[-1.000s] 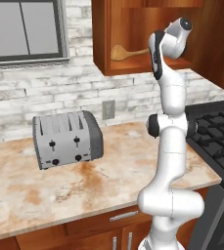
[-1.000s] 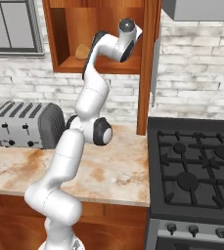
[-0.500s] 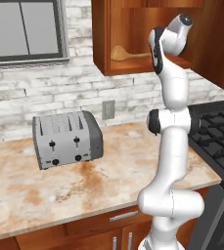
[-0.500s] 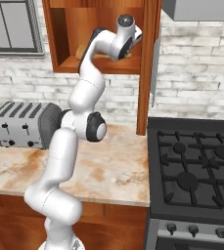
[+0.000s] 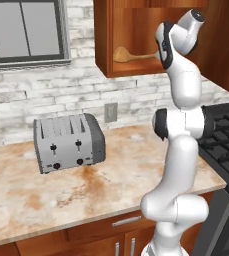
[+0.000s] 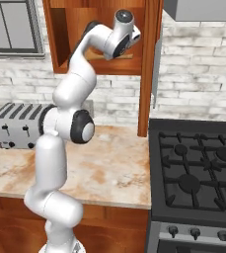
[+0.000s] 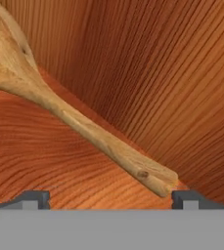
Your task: Organize the utensils by type. Pick up the wooden spoons from the counter and place them in the open cabinet. Then pick up the metallic utensils from the counter and place them in the open drawer.
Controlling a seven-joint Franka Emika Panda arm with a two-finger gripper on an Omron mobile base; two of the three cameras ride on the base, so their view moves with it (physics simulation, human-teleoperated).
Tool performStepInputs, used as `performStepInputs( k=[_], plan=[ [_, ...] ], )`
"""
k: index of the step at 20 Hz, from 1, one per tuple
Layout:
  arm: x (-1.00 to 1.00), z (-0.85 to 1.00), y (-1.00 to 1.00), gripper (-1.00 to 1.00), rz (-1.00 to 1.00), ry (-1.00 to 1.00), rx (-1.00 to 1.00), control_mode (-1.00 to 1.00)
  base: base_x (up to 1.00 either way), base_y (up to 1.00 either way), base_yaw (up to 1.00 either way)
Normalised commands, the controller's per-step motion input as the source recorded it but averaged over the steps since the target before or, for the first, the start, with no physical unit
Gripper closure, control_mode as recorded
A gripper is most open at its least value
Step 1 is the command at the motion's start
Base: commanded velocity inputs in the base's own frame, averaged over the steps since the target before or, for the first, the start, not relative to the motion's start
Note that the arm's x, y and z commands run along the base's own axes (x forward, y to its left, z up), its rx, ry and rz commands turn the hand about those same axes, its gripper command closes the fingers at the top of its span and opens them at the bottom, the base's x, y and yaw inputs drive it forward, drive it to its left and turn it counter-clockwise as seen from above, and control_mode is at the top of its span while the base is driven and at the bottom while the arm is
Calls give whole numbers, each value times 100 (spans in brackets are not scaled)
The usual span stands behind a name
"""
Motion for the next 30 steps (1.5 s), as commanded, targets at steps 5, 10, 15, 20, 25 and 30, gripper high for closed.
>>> performStepInputs(
  k=[5, 10, 15, 20, 25, 30],
  plan=[
    [-74, 0, 24, -100, -3, 0, 6, -100, 0, 0, 0],
    [-87, 0, 27, -100, -5, 0, 5, -100, 0, 0, 0],
    [-86, 0, 27, -100, -8, 0, 5, -100, 0, 0, 0],
    [-81, 0, 24, -100, -10, 7, 7, -100, 0, 0, 0],
    [-77, 0, 22, -100, -11, 13, 8, -100, 0, 0, 0],
    [-70, 0, 20, -100, -10, 19, 9, -100, 0, 0, 0]
  ],
)
